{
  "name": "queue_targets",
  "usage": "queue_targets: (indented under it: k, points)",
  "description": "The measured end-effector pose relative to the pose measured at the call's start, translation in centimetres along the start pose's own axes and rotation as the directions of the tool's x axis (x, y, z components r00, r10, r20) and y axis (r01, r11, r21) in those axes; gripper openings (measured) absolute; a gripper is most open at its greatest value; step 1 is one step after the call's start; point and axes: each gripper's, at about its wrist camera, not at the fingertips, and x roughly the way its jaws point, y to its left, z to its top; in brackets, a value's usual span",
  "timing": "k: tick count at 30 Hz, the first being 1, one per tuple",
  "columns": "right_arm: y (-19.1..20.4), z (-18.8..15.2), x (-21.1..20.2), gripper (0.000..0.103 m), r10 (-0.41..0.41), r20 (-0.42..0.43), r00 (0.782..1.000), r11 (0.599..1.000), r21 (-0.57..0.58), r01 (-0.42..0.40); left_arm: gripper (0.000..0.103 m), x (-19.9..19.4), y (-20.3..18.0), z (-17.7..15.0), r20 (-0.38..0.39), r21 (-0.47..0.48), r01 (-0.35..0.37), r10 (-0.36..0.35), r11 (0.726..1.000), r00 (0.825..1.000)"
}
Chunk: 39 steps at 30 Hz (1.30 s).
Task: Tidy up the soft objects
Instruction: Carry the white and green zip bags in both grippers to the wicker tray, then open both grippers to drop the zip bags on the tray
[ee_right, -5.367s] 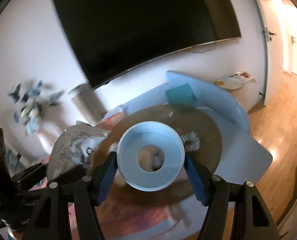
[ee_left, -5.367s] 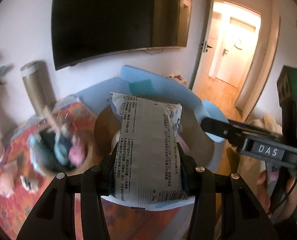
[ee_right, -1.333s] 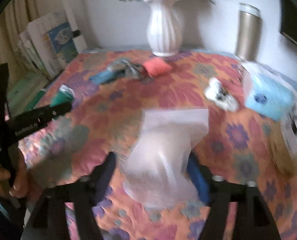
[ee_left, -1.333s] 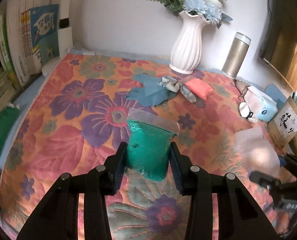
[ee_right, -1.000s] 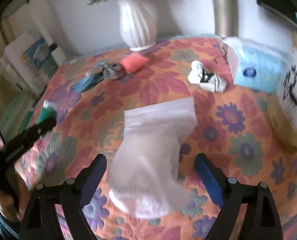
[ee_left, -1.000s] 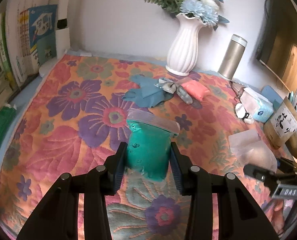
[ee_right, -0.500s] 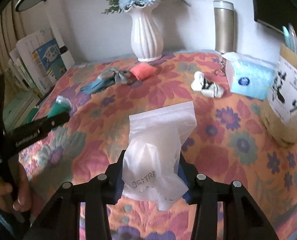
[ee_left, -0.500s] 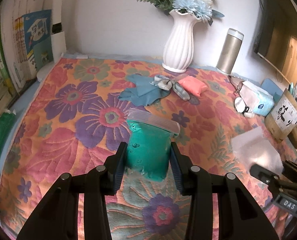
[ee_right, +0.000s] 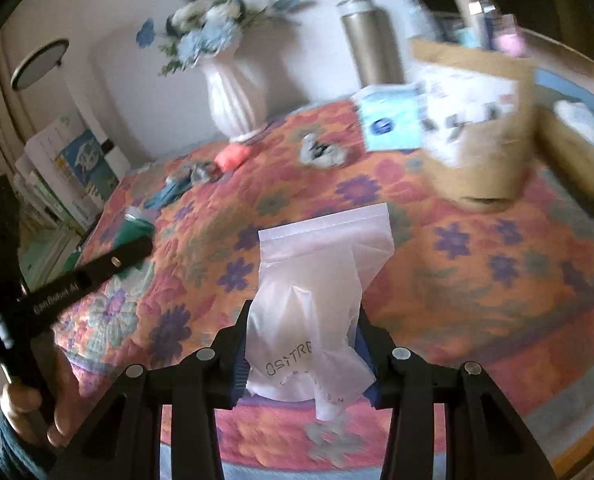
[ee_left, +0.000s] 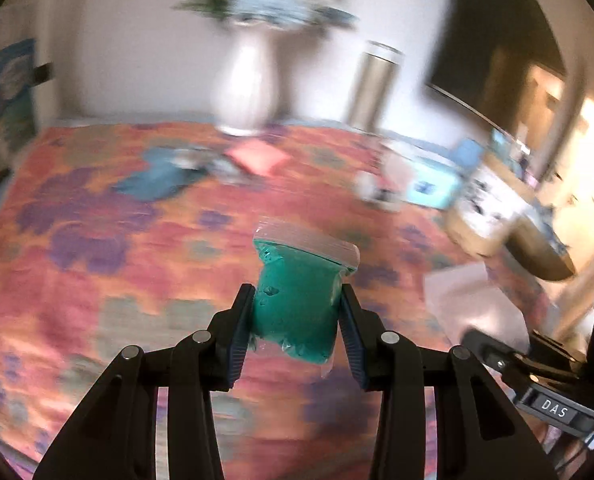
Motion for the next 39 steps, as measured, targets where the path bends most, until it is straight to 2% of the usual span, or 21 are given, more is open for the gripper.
queue_targets:
  k: [4,9,11,14,17,20,22,24,25,27,30,33,36,39]
  points:
    - [-2.3,0.1,-2.7,0.043,-0.026,0.055,0.998,0.999,0.039,0.024,0.038,0.4,-4.9,0.2,-0.015,0.082,0.065,-0.064,0.995,0.998]
    - [-6.2,0.7,-7.0,0.043,-0.072,0.138,0.988,0.993,0.108,0.057,0.038,0.5,-11.4,0.4,-0.037,0.189,0.152,-0.147,0.97,0.988]
    - [-7.7,0.9,-9.0,0.043,-0.095,0.179,0.979,0.988,0.135,0.071,0.038,0.3,-14.4,0.9,-0.036,0.226,0.201,-0.199,0.953,0.979]
    - [-9.8,1.6,-11.9,0.043,-0.123,0.235,0.964,0.982,0.166,0.085,0.038,0.2,-18.8,2.0,-0.042,0.268,0.288,-0.288,0.919,0.957]
    - [-12.0,2.5,-14.6,0.043,-0.169,0.287,0.943,0.974,0.194,0.115,0.038,0.7,-23.1,3.4,-0.056,0.31,0.334,-0.333,0.89,0.941]
    - [-14.3,3.3,-17.0,0.043,-0.189,0.33,0.925,0.966,0.229,0.116,0.038,2.0,-26.5,5.1,-0.083,0.311,0.374,-0.367,0.874,0.927]
    - [-16.2,3.9,-18.5,0.043,-0.185,0.365,0.913,0.96,0.266,0.088,0.038,3.0,-28.3,6.3,-0.092,0.296,0.387,-0.377,0.873,0.921]
    - [-18.3,4.8,-19.7,0.043,-0.193,0.395,0.898,0.952,0.297,0.074,0.038,4.0,-29.9,7.7,-0.101,0.258,0.431,-0.419,0.865,0.902]
    - [-19.4,5.5,-20.1,0.043,-0.204,0.404,0.892,0.948,0.31,0.076,0.038,4.7,-30.6,8.4,-0.104,0.239,0.435,-0.423,0.868,0.9]
    - [-21.4,6.7,-20.6,0.043,-0.221,0.415,0.883,0.939,0.335,0.078,0.038,6.0,-32.0,9.9,-0.104,0.215,0.429,-0.416,0.877,0.903]
    - [-24.3,9.3,-21.0,0.043,-0.21,0.443,0.872,0.935,0.351,0.048,0.038,7.9,-33.9,11.9,-0.086,0.198,0.386,-0.376,0.901,0.923]
    - [-26.4,11.9,-20.6,0.043,-0.22,0.451,0.865,0.934,0.354,0.053,0.038,9.5,-34.9,13.0,-0.072,0.161,0.363,-0.356,0.918,0.932]
    - [-28.1,14.3,-19.1,0.043,-0.212,0.426,0.88,0.93,0.364,0.047,0.038,11.1,-35.1,13.7,-0.084,0.122,0.364,-0.356,0.923,0.931]
    - [-30.0,16.0,-17.0,0.043,-0.217,0.363,0.906,0.914,0.402,0.058,0.038,12.9,-35.4,14.6,-0.074,0.102,0.315,-0.309,0.944,0.948]
